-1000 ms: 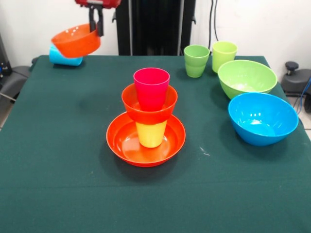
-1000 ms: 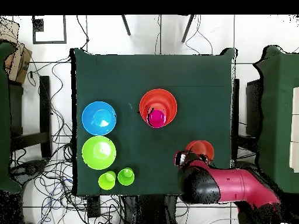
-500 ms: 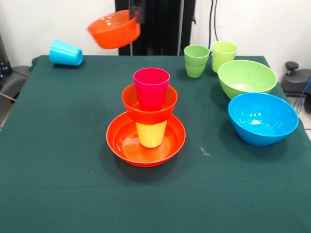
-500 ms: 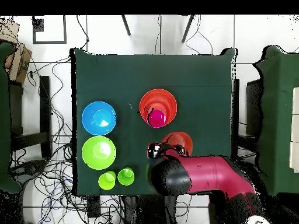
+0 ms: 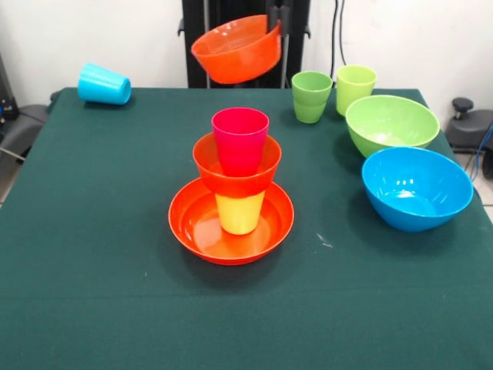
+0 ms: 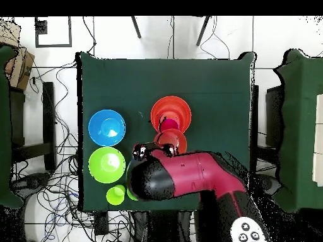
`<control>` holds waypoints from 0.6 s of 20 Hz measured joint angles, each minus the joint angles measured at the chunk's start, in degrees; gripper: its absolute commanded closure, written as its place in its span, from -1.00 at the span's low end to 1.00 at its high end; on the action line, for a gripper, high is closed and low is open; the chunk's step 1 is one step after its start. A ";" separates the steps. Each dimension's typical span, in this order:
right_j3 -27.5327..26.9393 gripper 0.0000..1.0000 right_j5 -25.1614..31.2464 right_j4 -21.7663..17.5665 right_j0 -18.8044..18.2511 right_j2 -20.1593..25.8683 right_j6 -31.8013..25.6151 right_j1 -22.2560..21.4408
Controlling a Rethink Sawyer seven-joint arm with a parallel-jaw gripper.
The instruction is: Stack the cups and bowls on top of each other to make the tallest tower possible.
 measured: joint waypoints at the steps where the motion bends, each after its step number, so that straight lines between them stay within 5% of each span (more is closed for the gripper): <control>1: -0.60 1.00 0.19 0.00 0.60 -0.02 0.00 0.00; 12: -7.38 1.00 7.19 0.19 6.08 -2.02 0.00 0.95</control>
